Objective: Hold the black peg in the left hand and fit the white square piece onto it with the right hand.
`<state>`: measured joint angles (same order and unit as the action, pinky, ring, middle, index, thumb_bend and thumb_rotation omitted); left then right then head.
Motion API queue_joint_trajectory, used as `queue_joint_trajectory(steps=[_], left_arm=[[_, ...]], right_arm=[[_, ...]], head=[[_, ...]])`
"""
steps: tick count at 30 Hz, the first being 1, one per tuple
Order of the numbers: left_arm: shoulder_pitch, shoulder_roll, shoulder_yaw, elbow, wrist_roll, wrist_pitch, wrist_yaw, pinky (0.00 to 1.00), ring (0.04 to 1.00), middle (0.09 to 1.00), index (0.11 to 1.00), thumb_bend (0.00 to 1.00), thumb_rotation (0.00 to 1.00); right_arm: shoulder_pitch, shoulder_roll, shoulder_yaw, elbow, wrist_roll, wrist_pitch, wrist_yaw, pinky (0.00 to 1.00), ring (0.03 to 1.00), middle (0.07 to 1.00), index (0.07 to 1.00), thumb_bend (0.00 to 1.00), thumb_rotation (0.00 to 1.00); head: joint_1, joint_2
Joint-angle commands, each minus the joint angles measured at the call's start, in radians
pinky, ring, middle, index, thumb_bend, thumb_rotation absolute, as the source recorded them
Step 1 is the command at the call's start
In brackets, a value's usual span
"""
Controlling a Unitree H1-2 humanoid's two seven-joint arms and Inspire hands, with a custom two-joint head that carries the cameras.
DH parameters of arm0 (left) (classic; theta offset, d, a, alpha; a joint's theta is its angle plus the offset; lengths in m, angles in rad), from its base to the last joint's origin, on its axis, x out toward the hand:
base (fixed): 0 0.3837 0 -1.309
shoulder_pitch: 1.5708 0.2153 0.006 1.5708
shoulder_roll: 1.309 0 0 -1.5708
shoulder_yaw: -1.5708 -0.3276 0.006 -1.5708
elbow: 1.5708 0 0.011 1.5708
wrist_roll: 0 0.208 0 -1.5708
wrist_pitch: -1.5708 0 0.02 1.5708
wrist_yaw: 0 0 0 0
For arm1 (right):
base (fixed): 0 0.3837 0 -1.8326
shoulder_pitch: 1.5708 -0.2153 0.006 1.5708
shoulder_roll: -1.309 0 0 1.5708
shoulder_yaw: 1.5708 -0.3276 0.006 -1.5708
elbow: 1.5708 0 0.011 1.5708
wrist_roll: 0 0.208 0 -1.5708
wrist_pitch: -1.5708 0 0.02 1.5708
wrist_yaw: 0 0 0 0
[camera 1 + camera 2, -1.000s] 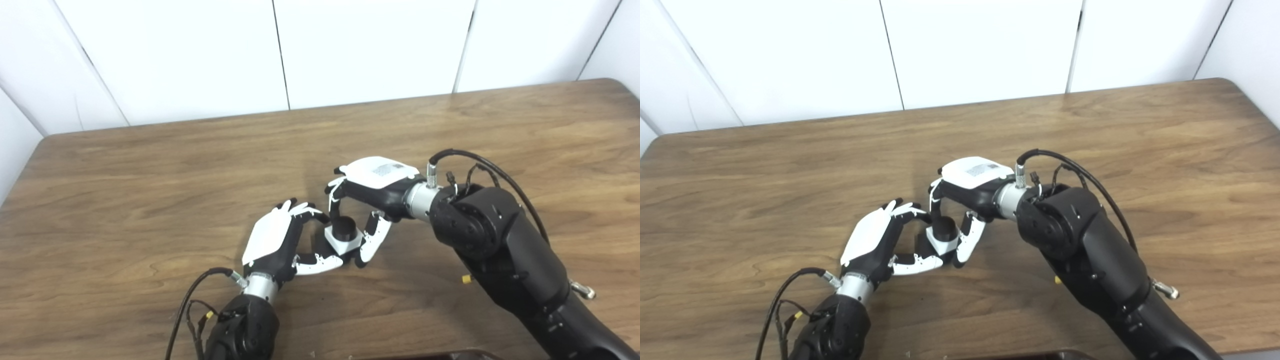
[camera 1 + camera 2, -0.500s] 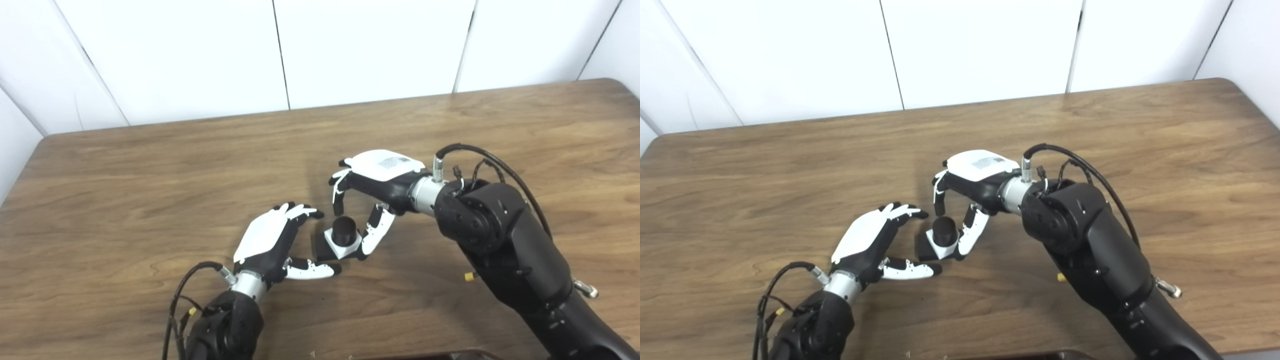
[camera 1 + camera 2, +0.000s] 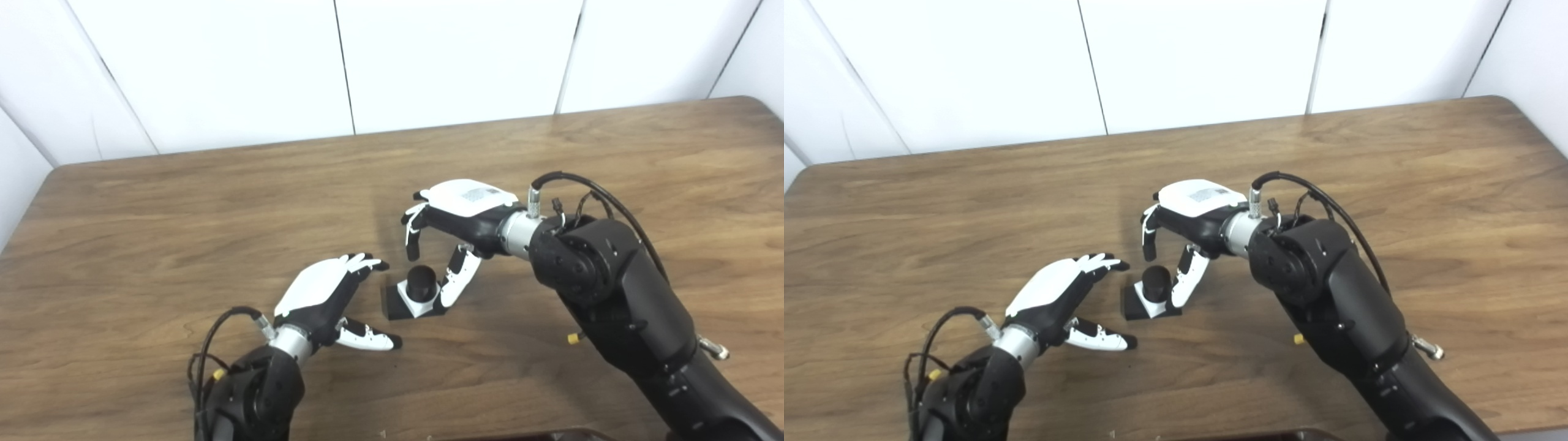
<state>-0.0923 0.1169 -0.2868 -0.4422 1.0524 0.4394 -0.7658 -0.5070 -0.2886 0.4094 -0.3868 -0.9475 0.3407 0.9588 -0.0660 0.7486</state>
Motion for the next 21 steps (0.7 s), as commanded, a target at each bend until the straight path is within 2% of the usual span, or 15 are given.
queue_joint_trajectory(steps=[1, 7, 10, 17, 21], left_arm=[[-0.014, 0.004, 0.032, -0.025, 0.043, 0.03, -0.103, 1.0, 1.0, 0.995, 0.903, 0.83, 0.24], [-0.056, -0.002, 0.111, -0.104, 0.086, 0.03, -0.259, 1.0, 1.0, 1.0, 0.925, 0.83, 0.25], [-0.072, -0.002, 0.15, -0.139, 0.096, 0.03, -0.3, 1.0, 1.0, 1.0, 0.923, 0.83, 0.27], [-0.087, 0.017, 0.236, -0.196, 0.084, 0.027, -0.296, 1.0, 1.0, 0.999, 0.909, 0.85, 0.25], [-0.094, 0.039, 0.269, -0.216, 0.091, 0.026, -0.291, 1.0, 1.0, 1.0, 0.915, 0.86, 0.32]], right_arm=[[-0.055, 0.004, -0.018, -0.02, 0.003, -0.002, -0.027, 0.89, 1.0, 0.889, 0.6, 0.98, 0.23], [-0.055, -0.003, -0.039, -0.025, 0.019, 0.002, -0.029, 0.9, 1.0, 0.886, 0.602, 0.99, 0.22], [-0.054, -0.006, -0.048, -0.03, 0.022, 0.004, -0.031, 0.88, 1.0, 0.888, 0.605, 0.99, 0.21], [-0.056, -0.015, -0.076, -0.05, 0.024, 0.023, -0.018, 0.91, 1.0, 0.901, 0.647, 0.99, 0.23], [-0.058, -0.027, -0.097, -0.066, 0.032, 0.05, -0.007, 0.88, 1.0, 0.907, 0.694, 0.99, 0.24]], head=[[0.0, 0.001], [0.006, -0.002], [0.006, -0.004], [0.006, -0.006], [0.008, -0.011]])
